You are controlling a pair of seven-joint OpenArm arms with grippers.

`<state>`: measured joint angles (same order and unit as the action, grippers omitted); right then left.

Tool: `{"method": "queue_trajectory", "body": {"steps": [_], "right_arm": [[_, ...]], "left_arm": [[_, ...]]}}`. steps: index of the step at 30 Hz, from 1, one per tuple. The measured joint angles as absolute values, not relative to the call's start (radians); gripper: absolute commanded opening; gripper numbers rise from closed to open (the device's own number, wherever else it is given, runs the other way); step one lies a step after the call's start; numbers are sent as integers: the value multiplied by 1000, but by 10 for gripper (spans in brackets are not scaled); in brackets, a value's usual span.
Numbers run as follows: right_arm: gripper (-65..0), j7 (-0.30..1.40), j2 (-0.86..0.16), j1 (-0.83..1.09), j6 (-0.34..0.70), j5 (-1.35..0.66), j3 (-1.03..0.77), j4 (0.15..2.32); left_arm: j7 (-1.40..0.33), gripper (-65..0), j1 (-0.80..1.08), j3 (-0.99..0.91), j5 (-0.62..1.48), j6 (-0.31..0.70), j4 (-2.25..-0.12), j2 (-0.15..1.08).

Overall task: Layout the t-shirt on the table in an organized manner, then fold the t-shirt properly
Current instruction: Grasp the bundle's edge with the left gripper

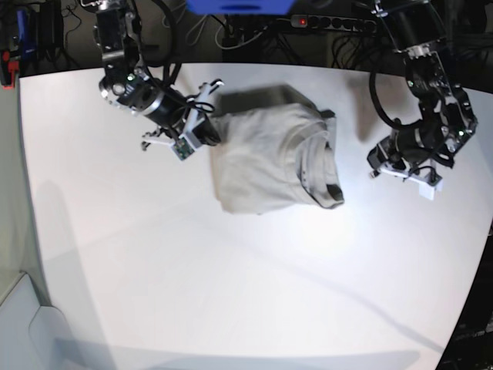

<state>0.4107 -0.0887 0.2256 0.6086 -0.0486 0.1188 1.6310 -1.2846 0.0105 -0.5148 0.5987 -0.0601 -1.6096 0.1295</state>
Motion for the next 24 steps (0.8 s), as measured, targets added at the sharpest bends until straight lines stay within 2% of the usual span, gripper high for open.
{"method": "queue_trajectory", "body": {"steps": [2,6,9,11,14,19,24], "right_arm": [[-650,411,-88,226,611,-52,93,1631],[-650,411,-91,226,609,-49,57,1631],[-650,411,-90,226,609,-49,62,1631],[-650,411,-88,226,609,-49,62,1631],[-650,411,-88,226,609,-49,62,1631],[-650,411,-88,226,609,-49,62,1631],[-650,411,-88,222,609,-48,60,1630]], "left_arm": [[-1284,-480,10,-514,595,-60,-1600,130],[-1285,-181,8,-517,595,-60,-1574,130],[-1283,-28,8,-514,597,-60,-1583,122],[-1283,0,8,-515,595,-60,-1586,110],[-1286,0,10,-505,610,-56,-1606,100],[-1280,0,3,-392,704,129,-1605,132],[-1193,0,-14,-268,661,153,-1593,139]]}}
